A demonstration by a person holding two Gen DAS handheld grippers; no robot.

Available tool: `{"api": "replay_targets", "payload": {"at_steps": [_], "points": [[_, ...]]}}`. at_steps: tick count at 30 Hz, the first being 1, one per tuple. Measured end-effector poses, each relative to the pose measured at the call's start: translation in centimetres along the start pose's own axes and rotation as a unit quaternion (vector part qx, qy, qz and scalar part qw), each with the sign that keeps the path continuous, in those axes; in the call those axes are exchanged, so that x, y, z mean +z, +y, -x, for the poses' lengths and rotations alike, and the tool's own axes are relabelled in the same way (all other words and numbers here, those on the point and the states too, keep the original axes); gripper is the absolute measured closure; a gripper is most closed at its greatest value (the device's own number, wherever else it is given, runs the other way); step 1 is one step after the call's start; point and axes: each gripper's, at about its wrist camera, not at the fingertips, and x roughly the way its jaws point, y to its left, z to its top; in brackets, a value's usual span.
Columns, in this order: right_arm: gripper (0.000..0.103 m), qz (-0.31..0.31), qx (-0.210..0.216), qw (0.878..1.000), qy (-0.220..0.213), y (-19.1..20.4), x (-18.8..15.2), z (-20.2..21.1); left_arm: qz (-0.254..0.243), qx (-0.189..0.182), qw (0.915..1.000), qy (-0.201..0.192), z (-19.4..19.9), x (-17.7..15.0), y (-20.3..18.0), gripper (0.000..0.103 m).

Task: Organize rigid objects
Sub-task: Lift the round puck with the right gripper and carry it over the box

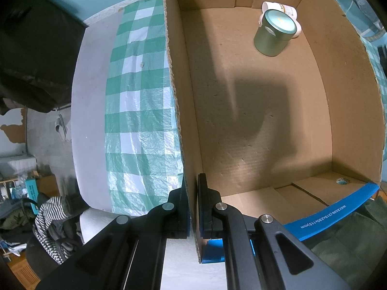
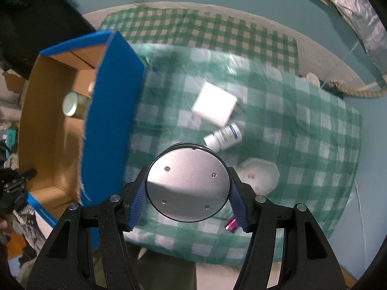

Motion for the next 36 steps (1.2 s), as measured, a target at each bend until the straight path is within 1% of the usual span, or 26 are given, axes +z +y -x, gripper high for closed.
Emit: {"api": "replay_targets", "payload": {"at_steps": [10,19,25,36], "points": [[0.041,0.054,0.007,0.998,-0.022,4.1,4.2,1.3,0.001,0.0,1.0,0.0,-0.1,0.2,0.1,0.098],[0.041,0.102,0.014,0.994,-0.031,8.1,7.0,1.1,0.003,0.0,1.0,0.001,-0.1,0.0,0.3,0.098],[0.041,0.132,0.015,0.991,-0.029,10.4,8.1,0.3,0.003,-0.001,1.0,-0.001,0.0,0.0,0.3,0.098],[0.041,0.148,0.027,0.988,-0.018,12.1,8.7,-1.8,0.002,0.001,1.0,-0.001,0.0,0.0,0.2,0.098]]}}
